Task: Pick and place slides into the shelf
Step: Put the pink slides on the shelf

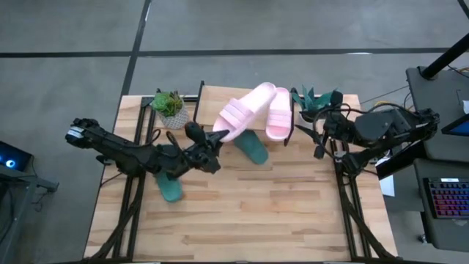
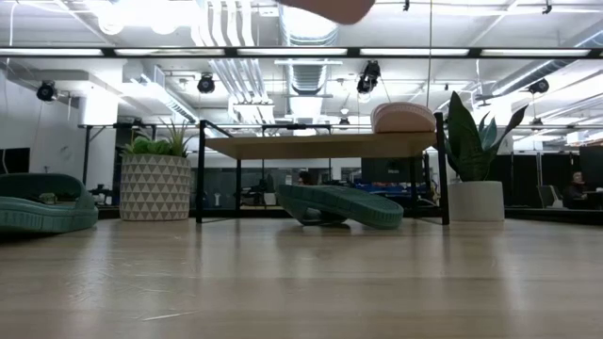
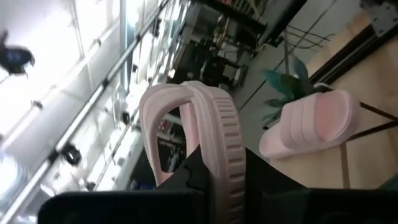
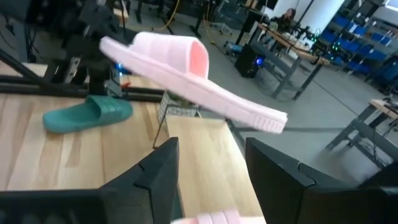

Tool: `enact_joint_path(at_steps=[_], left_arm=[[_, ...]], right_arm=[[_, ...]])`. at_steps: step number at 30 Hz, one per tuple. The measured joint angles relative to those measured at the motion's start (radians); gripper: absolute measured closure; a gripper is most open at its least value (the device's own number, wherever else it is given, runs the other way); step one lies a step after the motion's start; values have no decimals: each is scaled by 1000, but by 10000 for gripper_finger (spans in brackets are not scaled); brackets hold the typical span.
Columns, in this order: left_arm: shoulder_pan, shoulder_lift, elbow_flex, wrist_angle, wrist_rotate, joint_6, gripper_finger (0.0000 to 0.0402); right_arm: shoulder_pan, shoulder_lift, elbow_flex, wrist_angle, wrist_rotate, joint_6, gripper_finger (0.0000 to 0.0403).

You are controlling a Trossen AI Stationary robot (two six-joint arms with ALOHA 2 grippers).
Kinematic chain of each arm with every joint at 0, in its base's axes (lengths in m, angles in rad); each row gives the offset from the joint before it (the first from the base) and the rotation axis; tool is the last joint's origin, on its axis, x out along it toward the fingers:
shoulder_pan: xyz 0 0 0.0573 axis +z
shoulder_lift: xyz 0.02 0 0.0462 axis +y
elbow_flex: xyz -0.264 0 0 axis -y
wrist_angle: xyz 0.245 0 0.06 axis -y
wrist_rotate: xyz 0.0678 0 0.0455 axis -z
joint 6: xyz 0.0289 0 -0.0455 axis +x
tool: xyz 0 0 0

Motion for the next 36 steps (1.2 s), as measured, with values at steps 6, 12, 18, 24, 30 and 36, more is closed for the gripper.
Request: enact_joint_path(at_steps=[6,12,18,24,30,36], left_arm=[[58,33,-1,-2,-13,-60,386],[122,153,17,-1,-96,-43,386],[176,276,69,6,-248,-24,386],[207,380,124,5,-251,-7,386],[255,476,183,5,-267,-5,387],[309,568,234,4,-262,-3,387]], right_arm=[[0,-1,0,-81,0,38,230],[0,-1,-2,-141,0,94,234],[0,-3,-2,-164,1,107,234],[-1,-3,-2,-173,3,87,234],[-1,-3,-2,-173,58,39,234],[-1,-3,-2,-173,79,-5,234]])
